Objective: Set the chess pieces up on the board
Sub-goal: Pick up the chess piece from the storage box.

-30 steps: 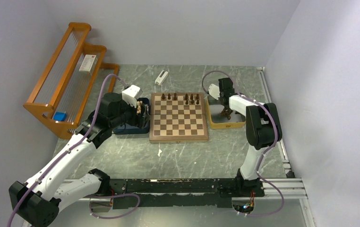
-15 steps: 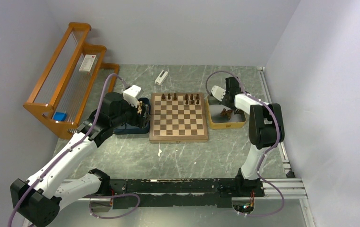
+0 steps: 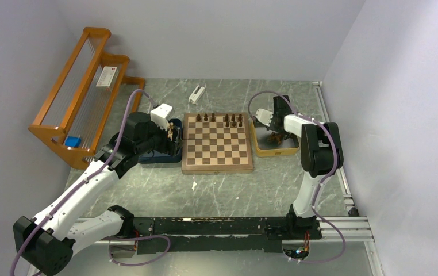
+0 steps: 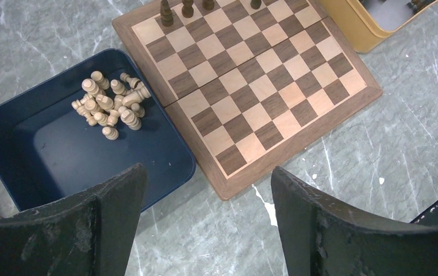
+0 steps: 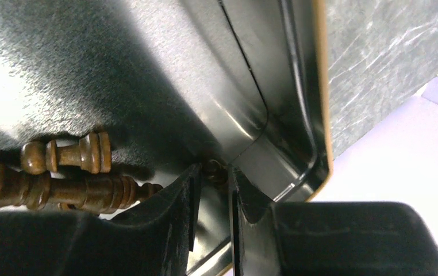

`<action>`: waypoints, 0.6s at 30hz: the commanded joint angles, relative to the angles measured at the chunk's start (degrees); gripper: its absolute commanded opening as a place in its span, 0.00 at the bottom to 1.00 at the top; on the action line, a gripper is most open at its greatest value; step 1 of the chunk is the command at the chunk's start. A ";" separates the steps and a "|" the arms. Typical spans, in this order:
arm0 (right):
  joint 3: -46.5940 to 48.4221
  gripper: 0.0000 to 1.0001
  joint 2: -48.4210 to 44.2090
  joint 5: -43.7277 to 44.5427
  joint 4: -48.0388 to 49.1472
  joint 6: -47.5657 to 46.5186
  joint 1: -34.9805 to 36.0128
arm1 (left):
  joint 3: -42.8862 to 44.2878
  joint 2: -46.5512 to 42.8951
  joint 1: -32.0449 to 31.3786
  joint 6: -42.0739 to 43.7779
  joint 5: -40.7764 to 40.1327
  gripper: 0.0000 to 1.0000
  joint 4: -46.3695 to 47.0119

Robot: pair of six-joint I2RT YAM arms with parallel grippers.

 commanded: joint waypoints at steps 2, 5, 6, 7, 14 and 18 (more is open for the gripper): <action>0.73 0.27 2.11 0.71 0.37 -2.99 -0.69 | 0.82 -0.19 -0.08 0.62 -0.62 0.83 0.05; 1.27 0.25 2.57 0.76 -0.49 -3.38 -0.64 | 0.82 -0.33 -0.08 0.58 -0.71 0.83 0.00; 1.33 0.24 2.65 1.11 -0.49 -3.26 -0.68 | 0.82 -0.44 -0.08 0.59 -0.63 0.83 0.00; 1.66 0.22 2.49 1.34 -1.05 -3.10 -0.63 | 0.82 -0.49 -0.04 0.57 -0.64 0.83 0.00; 2.26 0.01 -1.58 -1.99 -2.72 -0.81 0.62 | 0.77 -0.67 -0.08 0.53 -0.27 0.83 0.18; 4.60 0.00 -3.11 -2.37 -6.40 2.70 0.97 | 0.69 -0.95 -0.07 0.53 -0.38 0.83 0.17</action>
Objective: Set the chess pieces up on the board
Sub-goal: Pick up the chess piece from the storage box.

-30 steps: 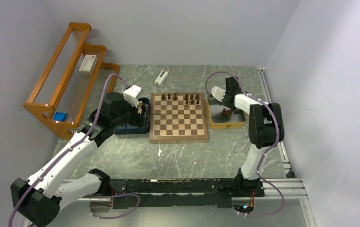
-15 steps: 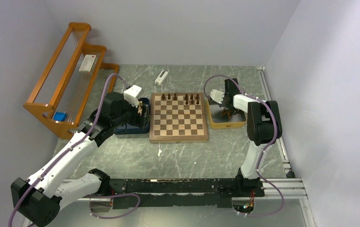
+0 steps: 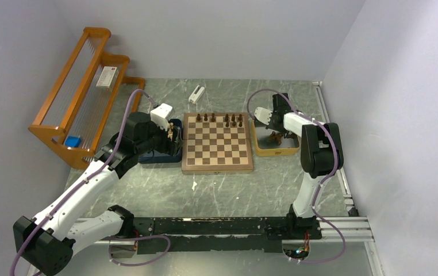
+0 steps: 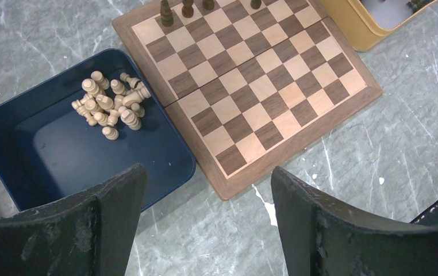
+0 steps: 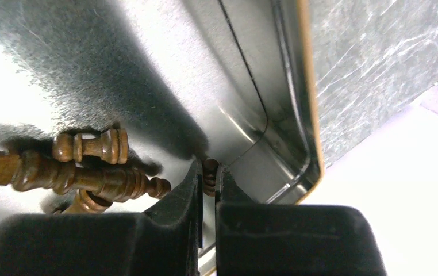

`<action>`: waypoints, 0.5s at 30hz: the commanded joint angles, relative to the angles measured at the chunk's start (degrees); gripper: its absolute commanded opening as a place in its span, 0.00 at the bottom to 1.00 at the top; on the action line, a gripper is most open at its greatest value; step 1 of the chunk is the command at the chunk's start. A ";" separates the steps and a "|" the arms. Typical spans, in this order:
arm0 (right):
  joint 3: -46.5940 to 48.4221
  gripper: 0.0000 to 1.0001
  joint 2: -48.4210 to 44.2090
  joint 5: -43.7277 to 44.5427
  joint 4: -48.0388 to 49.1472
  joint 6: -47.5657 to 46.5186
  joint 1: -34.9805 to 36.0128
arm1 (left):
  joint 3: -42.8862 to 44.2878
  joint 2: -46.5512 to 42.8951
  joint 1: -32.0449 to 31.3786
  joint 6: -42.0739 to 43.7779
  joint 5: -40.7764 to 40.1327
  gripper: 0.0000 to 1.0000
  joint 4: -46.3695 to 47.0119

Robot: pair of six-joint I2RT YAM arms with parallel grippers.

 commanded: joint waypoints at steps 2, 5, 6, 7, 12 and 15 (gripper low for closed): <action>4.16 0.00 -4.62 -2.14 -4.90 6.42 0.57 | 0.73 -1.08 -0.08 0.51 -0.37 0.83 0.26; 5.11 0.00 -7.33 -4.61 -4.20 11.06 0.61 | 0.65 -1.17 -0.08 0.43 -0.02 0.83 0.44; 5.31 0.00 -8.20 -5.45 -3.44 12.90 0.65 | 0.58 -1.16 -0.08 0.42 0.05 0.83 0.44; 5.42 0.00 -9.12 -6.39 -2.83 14.60 0.62 | 0.56 -1.18 -0.08 0.35 0.08 0.83 0.52; 7.37 0.00 -12.36 -9.96 -2.48 25.66 1.28 | 0.30 -1.31 -0.08 -0.29 0.04 0.84 0.78; 6.94 0.00 -15.36 -15.18 -0.48 32.37 2.08 | 0.13 -1.24 -0.04 -1.24 -0.23 0.84 1.09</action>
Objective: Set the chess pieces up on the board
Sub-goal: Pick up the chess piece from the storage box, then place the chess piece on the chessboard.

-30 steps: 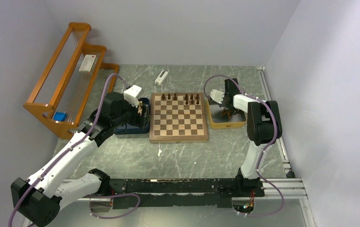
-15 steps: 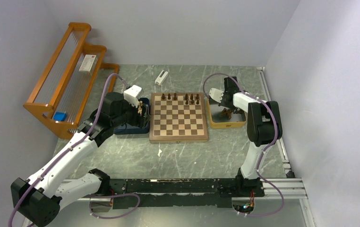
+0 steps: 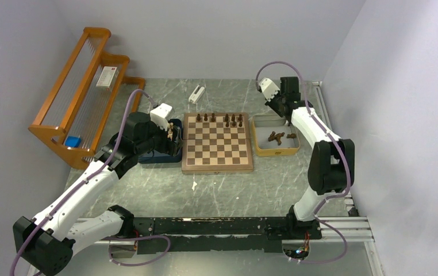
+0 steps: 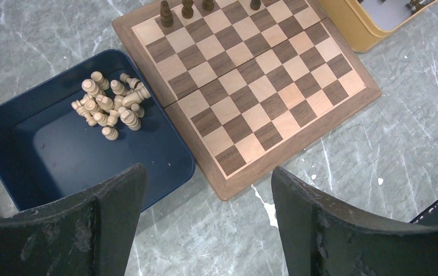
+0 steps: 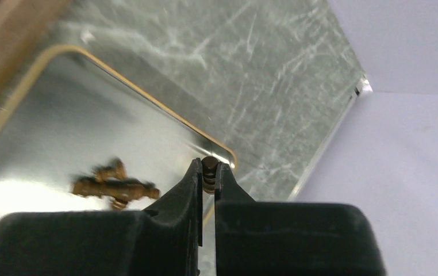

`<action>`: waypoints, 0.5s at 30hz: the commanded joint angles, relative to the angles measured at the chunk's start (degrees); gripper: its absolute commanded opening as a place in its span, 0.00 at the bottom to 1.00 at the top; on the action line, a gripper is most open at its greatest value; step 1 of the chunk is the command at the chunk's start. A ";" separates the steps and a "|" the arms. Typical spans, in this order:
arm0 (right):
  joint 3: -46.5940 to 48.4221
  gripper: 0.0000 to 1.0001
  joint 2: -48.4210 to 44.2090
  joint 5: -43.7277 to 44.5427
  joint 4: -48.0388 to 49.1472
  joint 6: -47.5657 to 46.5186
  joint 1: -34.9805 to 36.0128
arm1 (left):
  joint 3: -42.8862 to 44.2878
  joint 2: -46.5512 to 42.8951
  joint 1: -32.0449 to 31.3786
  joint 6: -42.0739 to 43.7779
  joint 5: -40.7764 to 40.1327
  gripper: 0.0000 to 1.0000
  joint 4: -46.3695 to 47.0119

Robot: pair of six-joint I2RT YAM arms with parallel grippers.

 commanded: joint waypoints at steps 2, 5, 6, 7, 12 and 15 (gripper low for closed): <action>-1.04 0.00 -6.84 -11.78 5.57 15.43 2.63 | -0.09 -0.99 -0.05 -2.17 -0.38 0.84 1.33; -7.33 0.03 -12.05 -16.35 13.76 21.97 6.85 | -0.55 -1.05 0.00 -4.35 -1.29 0.86 1.87; -9.34 0.03 -13.67 -17.86 16.73 23.76 8.37 | -0.67 -1.05 0.01 -5.07 -1.62 0.87 2.00; -11.45 0.04 -15.13 -18.47 19.84 26.41 9.94 | -0.75 -1.10 0.02 -5.94 -1.77 0.87 2.06; -18.03 0.08 -15.65 -21.54 31.24 37.96 17.43 | -0.49 -1.77 0.12 -7.30 -0.61 0.88 1.56; -17.59 0.07 -11.60 -19.90 31.71 42.53 21.78 | -1.22 -3.94 0.14 -6.59 -1.46 0.85 1.70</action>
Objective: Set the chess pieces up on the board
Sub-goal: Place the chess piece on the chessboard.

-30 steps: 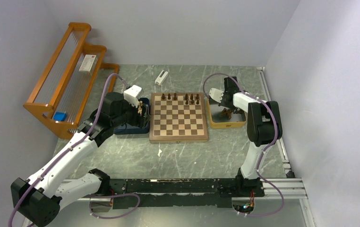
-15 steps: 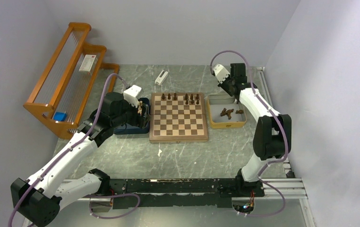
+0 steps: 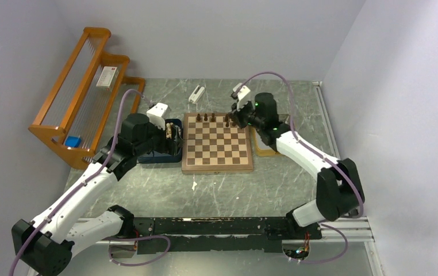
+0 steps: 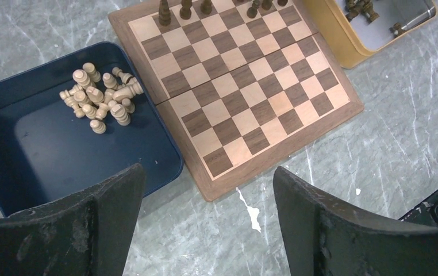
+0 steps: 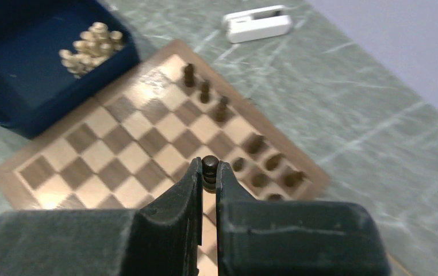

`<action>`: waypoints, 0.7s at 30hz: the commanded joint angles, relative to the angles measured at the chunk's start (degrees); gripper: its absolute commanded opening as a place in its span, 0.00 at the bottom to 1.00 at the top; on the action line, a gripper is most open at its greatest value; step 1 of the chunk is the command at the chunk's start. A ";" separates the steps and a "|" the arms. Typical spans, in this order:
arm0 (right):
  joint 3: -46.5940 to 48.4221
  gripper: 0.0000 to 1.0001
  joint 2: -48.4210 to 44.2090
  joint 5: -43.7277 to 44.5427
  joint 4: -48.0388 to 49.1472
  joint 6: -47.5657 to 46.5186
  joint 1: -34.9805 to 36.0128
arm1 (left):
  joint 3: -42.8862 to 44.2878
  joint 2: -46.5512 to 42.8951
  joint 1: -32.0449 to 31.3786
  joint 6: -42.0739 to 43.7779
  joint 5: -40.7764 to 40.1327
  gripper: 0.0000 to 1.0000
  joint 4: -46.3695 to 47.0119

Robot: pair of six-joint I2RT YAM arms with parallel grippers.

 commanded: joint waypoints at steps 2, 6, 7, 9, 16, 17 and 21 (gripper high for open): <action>0.56 0.07 7.11 0.29 6.35 11.93 6.40 | -1.06 -4.74 0.10 0.19 -2.90 0.85 1.41; 0.06 0.08 12.87 5.48 10.93 12.80 12.19 | -0.84 -6.01 0.11 1.50 -5.81 0.85 0.56; 0.22 0.09 14.07 7.35 11.77 12.69 13.47 | -1.15 -6.36 0.10 1.50 -6.67 0.85 0.71; 1.40 0.10 16.89 9.16 12.28 11.65 15.88 | -1.12 -6.65 0.12 1.63 -7.27 0.85 0.61; 5.80 0.11 26.25 15.96 14.10 11.85 20.52 | -1.41 -8.07 0.11 1.50 -9.55 0.85 0.14; 5.71 0.11 26.93 17.72 14.77 11.57 21.01 | -1.50 -8.18 0.10 1.50 -9.75 0.85 0.13; 4.13 0.13 28.02 17.53 17.14 10.86 21.96 | -1.51 -8.37 0.10 1.40 -10.20 0.85 0.09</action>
